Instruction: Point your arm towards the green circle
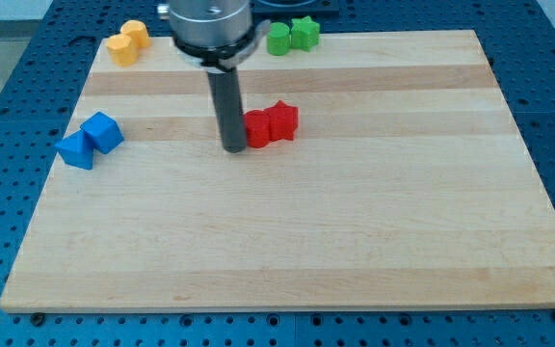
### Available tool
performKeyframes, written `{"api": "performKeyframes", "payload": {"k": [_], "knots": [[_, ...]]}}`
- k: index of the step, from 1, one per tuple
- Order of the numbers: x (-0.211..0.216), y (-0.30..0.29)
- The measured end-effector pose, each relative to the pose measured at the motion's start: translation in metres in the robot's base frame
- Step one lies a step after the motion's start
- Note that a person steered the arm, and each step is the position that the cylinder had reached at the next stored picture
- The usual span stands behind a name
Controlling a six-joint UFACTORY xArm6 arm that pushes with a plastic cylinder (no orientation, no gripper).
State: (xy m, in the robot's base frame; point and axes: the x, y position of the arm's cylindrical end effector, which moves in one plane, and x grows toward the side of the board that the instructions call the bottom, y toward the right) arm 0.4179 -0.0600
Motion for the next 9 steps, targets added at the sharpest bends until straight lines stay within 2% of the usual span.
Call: {"api": "performKeyframes", "payload": {"k": [5,8,9], "knots": [[0.001,0.136],[-0.026,0.156],[-0.072,0.176]]}}
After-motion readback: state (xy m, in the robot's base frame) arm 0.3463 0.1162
